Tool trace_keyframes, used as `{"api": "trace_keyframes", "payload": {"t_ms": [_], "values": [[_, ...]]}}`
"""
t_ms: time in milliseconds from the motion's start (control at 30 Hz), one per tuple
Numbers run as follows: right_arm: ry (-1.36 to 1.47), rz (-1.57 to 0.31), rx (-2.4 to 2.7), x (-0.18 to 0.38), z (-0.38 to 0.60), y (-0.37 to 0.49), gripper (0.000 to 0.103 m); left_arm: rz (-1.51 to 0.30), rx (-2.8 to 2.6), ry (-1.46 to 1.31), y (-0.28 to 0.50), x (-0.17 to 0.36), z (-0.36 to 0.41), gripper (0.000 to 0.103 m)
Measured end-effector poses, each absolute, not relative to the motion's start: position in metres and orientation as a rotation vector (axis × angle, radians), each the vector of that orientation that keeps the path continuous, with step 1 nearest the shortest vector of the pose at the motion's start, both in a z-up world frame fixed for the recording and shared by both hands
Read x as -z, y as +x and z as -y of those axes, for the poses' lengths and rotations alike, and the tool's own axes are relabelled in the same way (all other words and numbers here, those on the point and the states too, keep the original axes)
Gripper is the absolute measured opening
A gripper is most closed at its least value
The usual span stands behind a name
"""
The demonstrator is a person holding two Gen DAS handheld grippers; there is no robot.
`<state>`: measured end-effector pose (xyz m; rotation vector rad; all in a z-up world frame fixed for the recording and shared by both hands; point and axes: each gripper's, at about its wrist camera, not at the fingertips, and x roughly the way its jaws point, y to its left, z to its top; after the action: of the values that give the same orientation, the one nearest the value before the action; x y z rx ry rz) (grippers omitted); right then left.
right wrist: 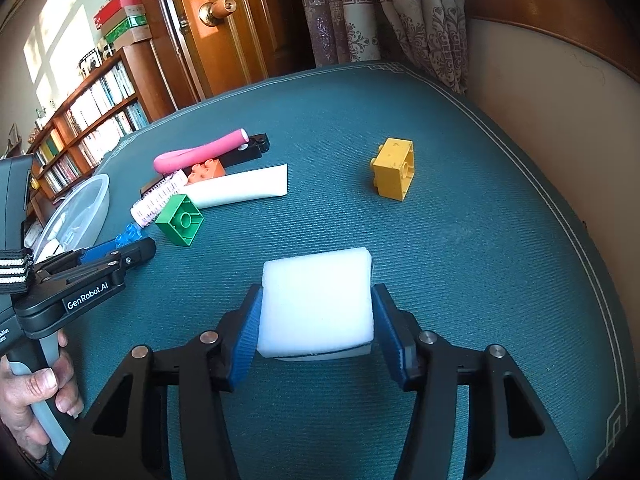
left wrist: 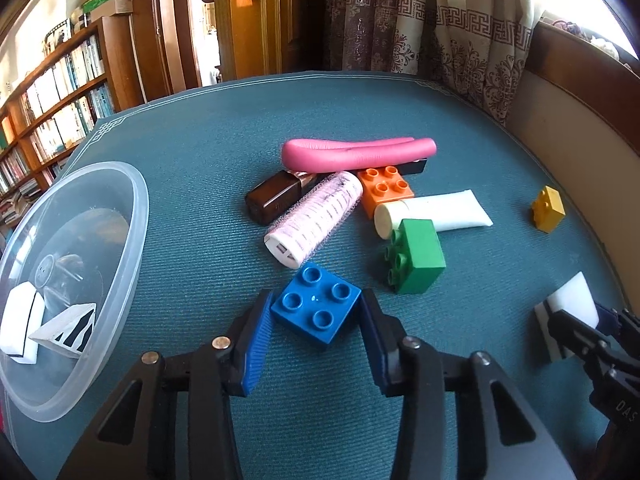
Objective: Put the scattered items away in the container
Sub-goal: 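Carry the blue brick and white sponge over the bowl with both tools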
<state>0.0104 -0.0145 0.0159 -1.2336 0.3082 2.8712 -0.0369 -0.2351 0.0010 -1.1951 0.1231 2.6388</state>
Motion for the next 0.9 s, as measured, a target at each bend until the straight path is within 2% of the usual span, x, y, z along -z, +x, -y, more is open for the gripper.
{"api": "trace_keyframes", "payload": {"t_ms": [467, 900], "values": [[-1.204, -0.34, -2.919, -0.025, 0.031, 0.013, 0.056, -0.066, -2.699, -1.153, -0.023, -0.015, 0.261, 0.047], [-1.225, -0.29, -3.029, -0.035, 0.079, 0.002, 0.056, 0.003, -2.785, -1.119, -0.019, -0.03, 0.308, 0.047]]}}
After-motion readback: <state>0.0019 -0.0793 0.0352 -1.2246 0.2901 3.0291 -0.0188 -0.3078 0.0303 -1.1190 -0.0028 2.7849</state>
